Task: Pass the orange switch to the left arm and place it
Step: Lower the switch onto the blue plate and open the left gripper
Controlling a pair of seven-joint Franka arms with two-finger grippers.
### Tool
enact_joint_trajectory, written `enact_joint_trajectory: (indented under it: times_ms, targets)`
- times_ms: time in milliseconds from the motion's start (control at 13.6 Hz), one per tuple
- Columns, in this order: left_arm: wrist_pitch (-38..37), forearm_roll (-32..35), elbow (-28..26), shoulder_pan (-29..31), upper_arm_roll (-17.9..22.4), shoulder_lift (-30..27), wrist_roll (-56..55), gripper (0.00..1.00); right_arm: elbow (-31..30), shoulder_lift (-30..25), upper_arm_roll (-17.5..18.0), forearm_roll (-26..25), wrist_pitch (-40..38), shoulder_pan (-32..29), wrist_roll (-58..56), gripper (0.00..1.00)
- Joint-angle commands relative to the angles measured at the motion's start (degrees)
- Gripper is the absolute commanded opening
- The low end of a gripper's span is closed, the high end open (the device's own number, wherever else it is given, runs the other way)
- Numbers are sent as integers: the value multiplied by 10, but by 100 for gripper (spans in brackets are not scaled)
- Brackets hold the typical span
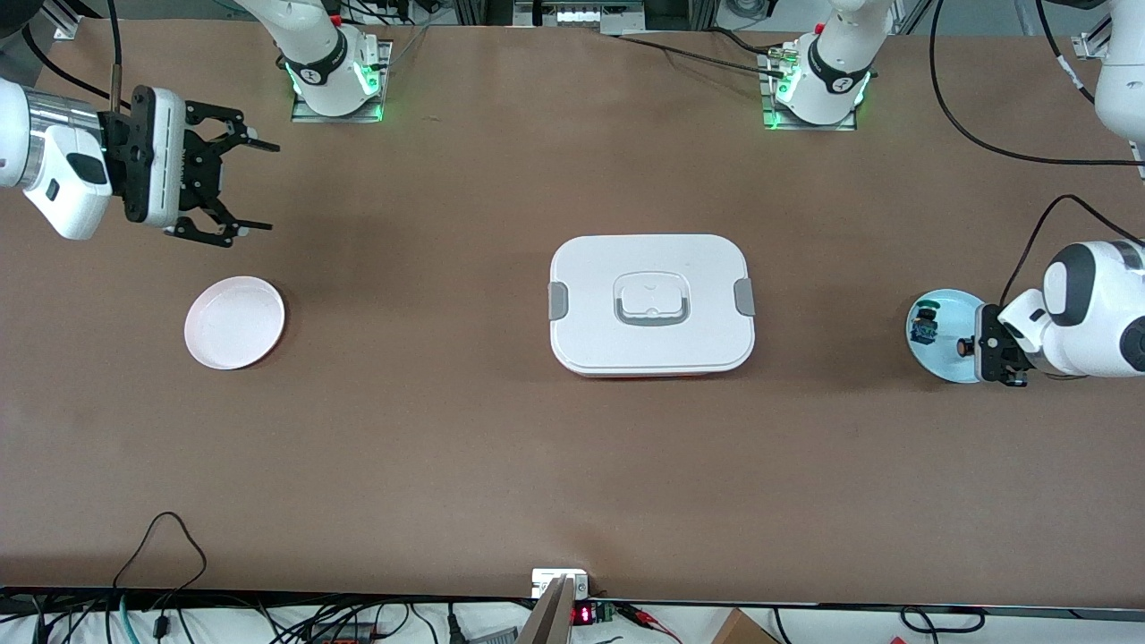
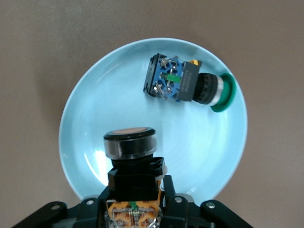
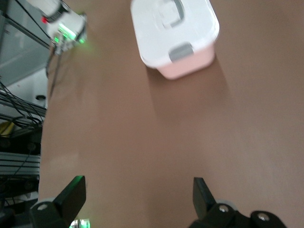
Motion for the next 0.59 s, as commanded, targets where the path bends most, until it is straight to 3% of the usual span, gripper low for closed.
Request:
enact_joint_trajectory:
  times_ms: [0, 147, 220, 293, 514]
  targets:
    - [35, 14, -30, 21, -8, -9, 26, 4, -2, -12, -43, -70, 9, 45, 39, 100]
    - [34, 14, -32, 21, -8, -10, 25, 7, 8, -5, -40, -132, 20, 44, 46, 100]
    - [32, 14, -32, 22, -9, -10, 31, 63, 10, -5, -40, -155, 38, 43, 53, 100]
    - [30, 14, -30, 27, -11, -10, 64, 99, 10, -6, -40, -175, 64, 43, 56, 100]
    - [25, 6, -25, 26, -15, -14, 91, 100, 7, -5, -40, -218, 109, 44, 72, 100]
